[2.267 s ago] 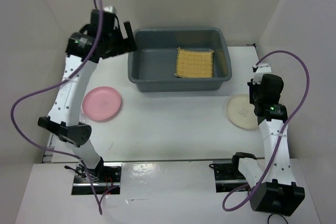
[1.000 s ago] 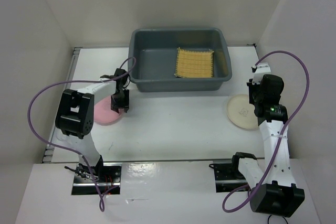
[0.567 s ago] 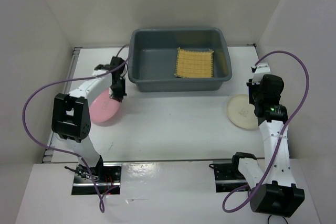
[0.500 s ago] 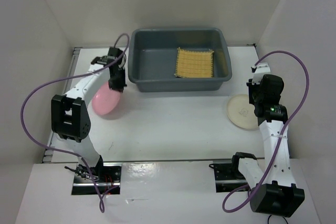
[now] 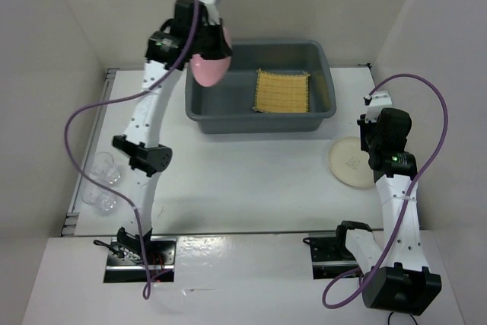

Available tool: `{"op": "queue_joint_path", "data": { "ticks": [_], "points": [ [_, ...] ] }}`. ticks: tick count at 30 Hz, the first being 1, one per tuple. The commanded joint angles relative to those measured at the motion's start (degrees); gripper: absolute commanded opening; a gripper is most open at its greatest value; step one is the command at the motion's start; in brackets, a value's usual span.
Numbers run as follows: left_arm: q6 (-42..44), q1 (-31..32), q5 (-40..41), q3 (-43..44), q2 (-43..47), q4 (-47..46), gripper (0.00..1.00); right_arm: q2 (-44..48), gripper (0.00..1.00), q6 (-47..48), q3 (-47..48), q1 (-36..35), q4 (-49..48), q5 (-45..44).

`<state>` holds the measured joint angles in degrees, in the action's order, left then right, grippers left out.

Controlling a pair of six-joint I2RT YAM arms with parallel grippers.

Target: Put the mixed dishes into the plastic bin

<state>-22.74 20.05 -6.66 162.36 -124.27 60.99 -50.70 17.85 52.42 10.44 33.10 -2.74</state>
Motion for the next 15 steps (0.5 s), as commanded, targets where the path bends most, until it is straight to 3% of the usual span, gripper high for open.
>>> {"op": "queue_joint_path", "data": {
  "ticks": [1,6,10,15],
  "points": [
    [-0.99,6.56,-6.18,8.98,-10.34,1.68,0.0,0.34,0.26,0.26,0.93,0.37,-0.93,0.11],
    [2.69,14.21,-1.53,16.93,-20.12,-2.08,0.0,-0.19,0.26,0.26,0.93,0.37,-0.93,0.11],
    [8.05,21.15,7.25,12.55,-22.15,-9.12,0.0,-0.19,0.26,0.26,0.93,0.37,-0.93,0.11],
    [14.3,25.12,17.64,7.79,-24.78,-17.73,0.0,-0.72,0.26,0.26,0.93,0.37,-0.93,0.11]
  ]
}}
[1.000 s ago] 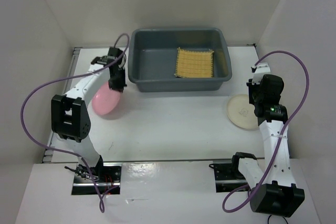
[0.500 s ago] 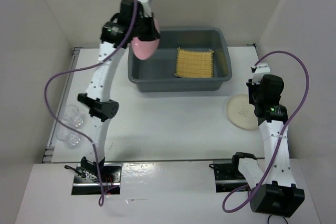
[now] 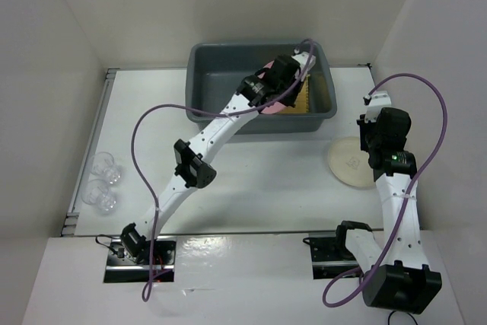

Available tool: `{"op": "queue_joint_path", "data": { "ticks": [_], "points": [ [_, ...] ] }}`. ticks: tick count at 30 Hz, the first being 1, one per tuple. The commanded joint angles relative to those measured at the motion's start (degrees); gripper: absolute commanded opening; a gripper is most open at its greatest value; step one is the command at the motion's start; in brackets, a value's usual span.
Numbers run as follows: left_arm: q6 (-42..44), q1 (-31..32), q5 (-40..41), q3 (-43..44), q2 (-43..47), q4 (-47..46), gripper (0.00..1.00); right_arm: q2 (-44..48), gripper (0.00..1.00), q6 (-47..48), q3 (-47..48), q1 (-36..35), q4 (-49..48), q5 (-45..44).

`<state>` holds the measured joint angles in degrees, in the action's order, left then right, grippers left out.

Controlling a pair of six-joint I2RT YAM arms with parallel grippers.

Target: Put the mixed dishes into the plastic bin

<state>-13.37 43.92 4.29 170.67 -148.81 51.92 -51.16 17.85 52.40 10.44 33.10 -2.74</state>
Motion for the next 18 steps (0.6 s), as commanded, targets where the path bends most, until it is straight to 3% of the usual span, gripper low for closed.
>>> {"op": "queue_joint_path", "data": {
  "ticks": [1,13,18],
  "points": [
    [4.93,1.25,6.69,-0.51,-1.03,-9.55,0.0,-0.26,0.26,0.26,0.95,0.37,-0.93,0.11],
    [5.46,-0.41,5.99,2.91,-10.01,-22.47,0.0,-1.84,0.26,0.26,0.95,0.37,-0.93,0.11],
    [3.62,-2.87,1.42,4.06,-11.68,-26.08,0.01,-3.68,0.26,0.26,0.95,0.37,-0.93,0.11]
  ]
}}
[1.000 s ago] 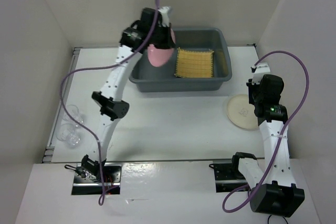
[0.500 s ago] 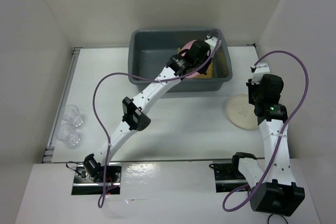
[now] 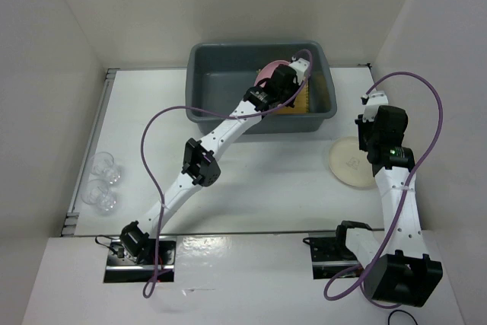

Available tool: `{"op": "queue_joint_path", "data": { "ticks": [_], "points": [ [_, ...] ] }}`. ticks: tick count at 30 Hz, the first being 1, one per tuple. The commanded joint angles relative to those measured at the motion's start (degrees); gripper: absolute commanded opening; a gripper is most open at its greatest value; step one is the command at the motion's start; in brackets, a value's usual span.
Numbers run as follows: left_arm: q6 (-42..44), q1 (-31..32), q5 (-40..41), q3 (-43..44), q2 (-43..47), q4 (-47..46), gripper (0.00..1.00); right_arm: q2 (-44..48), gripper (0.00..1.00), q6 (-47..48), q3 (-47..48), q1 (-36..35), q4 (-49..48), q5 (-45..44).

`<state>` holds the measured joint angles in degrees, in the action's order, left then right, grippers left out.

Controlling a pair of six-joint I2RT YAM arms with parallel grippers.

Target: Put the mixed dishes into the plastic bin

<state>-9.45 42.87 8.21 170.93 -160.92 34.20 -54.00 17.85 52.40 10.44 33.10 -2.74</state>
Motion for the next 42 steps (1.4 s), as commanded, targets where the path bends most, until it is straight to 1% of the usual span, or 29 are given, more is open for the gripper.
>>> {"op": "queue_joint_path", "data": {
  "ticks": [1,4,5,6,8,10,13,14,15,16,19,20,21,22,23,25,26,28,29,30,31,32,34,35,37,38,39,40,42],
  "points": [
    [-0.3,-1.83,-3.28,4.49,-0.09,-9.14,0.01,-0.85,0.26,0.26,0.95,0.37,-0.93,0.11],
    [-0.83,-2.44,-4.52,5.11,-0.09,-10.37,0.11,-0.85,0.26,0.26,0.95,0.37,-0.93,0.11],
    [-0.83,-2.44,-6.6,5.11,-0.09,-10.9,0.13,-1.37,0.26,0.26,0.95,0.37,-0.93,0.11],
    [-1.35,-2.44,-7.41,5.11,-0.09,-10.9,0.22,-1.37,0.26,0.26,0.95,0.37,-0.93,0.11],
    [-1.36,-2.44,-8.11,5.72,-0.09,-10.9,0.35,-1.37,0.26,0.26,0.95,0.37,-0.93,0.11],
    [-1.88,-2.44,-9.26,5.73,-0.09,-10.9,0.55,-1.37,0.26,0.26,0.95,0.37,-0.93,0.11],
    [-2.49,-2.44,-10.67,6.26,1.04,-10.21,0.63,-1.37,0.26,0.26,0.95,0.37,-0.93,0.11],
    [-3.2,-2.44,-10.67,7.13,1.05,-9.42,0.73,-1.37,0.26,0.26,0.95,0.37,-0.93,0.11],
    [-3.2,-2.44,-10.15,8.0,1.05,-8.37,0.78,-1.37,0.26,0.26,0.95,0.37,-0.93,0.11],
    [-3.9,-2.44,-10.14,8.8,2.27,-6.01,0.81,-1.37,0.26,0.26,0.95,0.37,-0.93,0.11],
    [-3.91,-1.83,-6.81,8.8,6.21,0.4,0.81,-1.37,0.26,0.26,0.95,0.37,-0.93,0.11],
    [-3.21,-1.31,-5.93,8.8,7.45,2.35,0.84,-1.37,0.26,0.26,0.95,0.37,-0.93,0.11],
    [-3.2,-0.6,-4.01,8.8,8.86,6.54,1.0,-1.37,0.29,0.26,0.95,0.37,-0.93,0.11],
    [-3.2,-0.6,-3.03,8.8,11.92,8.93,1.0,-1.37,0.32,0.26,0.95,0.37,-0.93,0.11],
    [-3.2,-0.07,-2.41,8.8,13.43,11.48,1.0,-1.37,0.4,0.26,0.95,0.37,-0.93,0.11],
    [-5.73,0.54,0.66,8.8,18.0,20.79,1.0,-1.37,0.49,0.26,0.95,0.37,-0.93,0.11],
    [-6.88,0.55,1.45,8.8,19.32,27.96,1.0,-1.37,0.55,0.26,0.95,0.37,-0.93,-0.68],
    [-9.95,0.55,4.88,8.8,23.27,35.46,1.0,-1.37,0.61,-1.05,0.95,0.37,-1.72,-2.69],
    [-13.28,0.55,6.19,6.37,27.81,39.85,1.0,-3.46,0.68,-1.58,0.95,0.98,-2.33,-4.97],
    [-13.92,1.33,8.03,2.6,30.64,39.9,1.0,-5.14,0.7,-0.54,0.95,1.86,-2.34,-4.99],
    [-13.93,2.12,8.05,-6.92,33.71,39.9,1.0,-7.41,0.72,0.69,1.47,1.87,-0.95,-4.99],
    [-13.93,3.17,9.97,-11.02,39.05,39.9,1.0,-12.57,0.72,3.05,2.69,2.39,2.11,-4.99],
    [-14.45,6.34,14.97,-19.98,44.61,39.9,1.0,-16.82,0.76,5.7,3.75,7.56,4.68,-4.21],
    [-15.06,6.96,16.21,-29.51,50.12,38.77,1.0,-19.28,0.76,9.36,4.28,10.54,6.0,-2.63],
    [-15.77,7.49,17.02,-40.27,56.3,35.78,1.0,-21.23,0.76,12.99,4.9,18.69,6.88,2.81],
    [-15.77,7.49,16.41,-46.07,63.21,30.28,1.0,-22.28,0.76,14.74,4.9,20.57,7.41,4.14],
    [-15.16,7.49,15.71,-57.18,66.58,27.71,1.0,-24.64,0.76,17.37,4.9,21.81,8.02,4.93],
    [-15.16,6.36,13.78,-61.73,72.36,23.59,1.0,-25.97,0.76,18.44,3.42,23.39,8.73,4.94],
    [-15.68,4.43,11.49,-71.47,76.79,20.92,1.0,-29.74,0.76,20.46,2.88,26.63,8.21,4.94]
  ]
}}
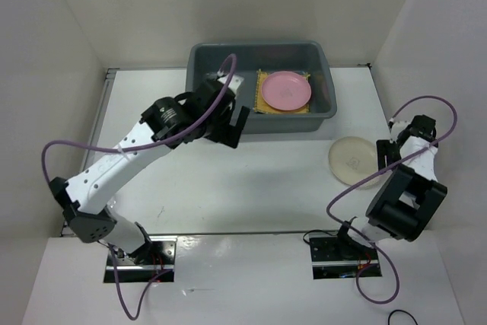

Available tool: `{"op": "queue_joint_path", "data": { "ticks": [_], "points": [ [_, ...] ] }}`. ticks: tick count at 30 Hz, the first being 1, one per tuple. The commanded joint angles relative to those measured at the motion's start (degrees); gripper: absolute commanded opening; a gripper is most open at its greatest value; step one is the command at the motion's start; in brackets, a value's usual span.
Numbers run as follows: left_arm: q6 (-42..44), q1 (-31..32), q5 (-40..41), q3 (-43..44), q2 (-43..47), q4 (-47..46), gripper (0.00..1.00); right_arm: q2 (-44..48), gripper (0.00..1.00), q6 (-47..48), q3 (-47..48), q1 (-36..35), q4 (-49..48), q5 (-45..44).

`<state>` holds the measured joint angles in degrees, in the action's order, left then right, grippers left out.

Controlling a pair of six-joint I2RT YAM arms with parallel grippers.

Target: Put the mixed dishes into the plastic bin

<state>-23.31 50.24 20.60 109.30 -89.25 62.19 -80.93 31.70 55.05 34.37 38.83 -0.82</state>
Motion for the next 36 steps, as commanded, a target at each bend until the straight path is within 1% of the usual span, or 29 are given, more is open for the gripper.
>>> {"op": "queue_joint_path", "data": {
  "ticks": [1,4,6,9,11,14,18,22,23,26,28,30,31,32,34,35,36],
  "points": [
    [-1.83,-2.95,-1.78,-11.98,8.01,-8.57,1.0,-3.79,0.76,7.23,-0.37,4.2,1.96,3.02],
    [-1.83,-2.95,-2.49,-16.47,9.45,-7.71,1.0,-8.01,0.76,9.78,-0.38,7.98,1.25,4.33],
    [-1.83,-2.95,-1.97,-17.62,9.45,-6.83,1.0,-10.38,0.75,11.09,-0.38,9.13,1.95,5.56],
    [-1.83,-2.95,-1.97,-20.25,10.76,-6.3,1.0,-14.6,0.67,12.15,0.85,9.84,3.09,8.63],
    [-1.83,-2.95,-1.45,-21.92,12.52,-6.3,1.0,-17.07,0.6,12.15,2.25,10.37,4.32,11.27],
    [-1.83,-2.95,-0.91,-23.78,14.98,-6.3,1.0,-18.91,0.56,12.15,3.75,10.37,5.46,13.64],
    [-1.3,-2.95,-0.91,-25.53,18.23,-5.77,1.0,-16.9,0.56,10.84,4.98,11.77,6.96,14.27],
    [-0.6,-2.95,0.49,-29.39,22.18,-5.77,1.0,-10.23,0.64,10.84,4.98,12.48,8.1,13.74],
    [-0.6,-2.95,1.36,-30.36,23.15,-6.55,1.0,-7.43,0.64,10.31,5.5,12.48,8.1,14.35],
    [0.63,-2.95,1.9,-33.26,27.63,-8.57,1.0,-4.77,0.65,9.7,7.08,12.48,9.16,16.37],
    [1.34,-2.95,3.12,-33.97,31.41,-10.16,1.0,-4.24,0.66,8.64,7.09,9.59,9.95,15.85],
    [1.34,-2.95,5.23,-35.37,35.8,-10.87,1.0,-6.95,0.66,6.72,6.56,8.18,7.85,15.85],
    [1.34,-2.95,7.76,-35.9,37.29,-10.87,1.0,-8.44,0.66,6.01,6.56,7.56,7.32,15.85],
    [1.34,-2.95,8.92,-36.43,40.53,-11.39,1.0,-10.2,0.66,5.48,6.56,7.55,7.31,15.85],
    [1.34,-2.95,10.33,-38.1,44.41,-12.0,1.0,-16.26,0.66,4.68,7.43,7.55,6.7,18.21],
    [1.86,-2.95,10.34,-39.41,49.13,-14.01,1.0,-18.37,0.66,4.68,8.49,7.55,7.31,19.27],
    [2.56,-2.95,10.34,-42.55,51.7,-15.16,1.0,-20.39,0.66,4.68,9.11,7.55,8.1,20.41]
  ]
}}
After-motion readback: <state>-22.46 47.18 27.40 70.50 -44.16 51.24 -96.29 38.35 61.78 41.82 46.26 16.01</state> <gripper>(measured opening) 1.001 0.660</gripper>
